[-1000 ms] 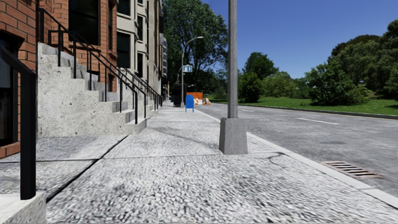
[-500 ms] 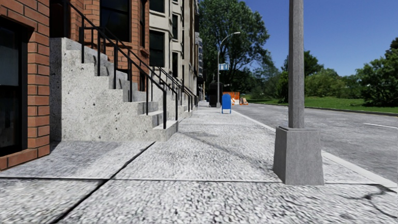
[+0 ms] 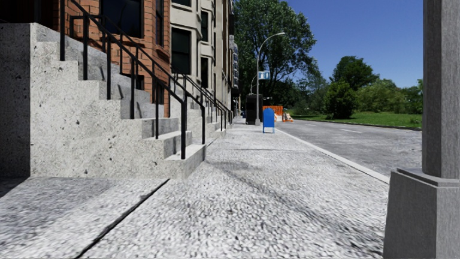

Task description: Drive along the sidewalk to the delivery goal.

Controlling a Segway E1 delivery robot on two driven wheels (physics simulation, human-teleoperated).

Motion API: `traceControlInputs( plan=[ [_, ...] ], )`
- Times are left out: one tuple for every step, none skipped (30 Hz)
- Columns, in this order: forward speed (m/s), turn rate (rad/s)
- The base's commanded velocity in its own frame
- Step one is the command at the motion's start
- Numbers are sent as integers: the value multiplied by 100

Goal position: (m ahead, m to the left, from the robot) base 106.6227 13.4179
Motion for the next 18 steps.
traceControlInputs(
  plan=[
    [200,0],
    [200,0],
    [200,0],
    [200,0],
    [200,0],
    [200,0],
    [200,0],
    [200,-13],
    [200,-13],
    [200,-36],
    [200,-44],
    [200,-44],
    [200,-45],
    [200,-32],
    [200,-17],
    [200,-17],
    [200,-10],
    [200,-8]
  ],
)
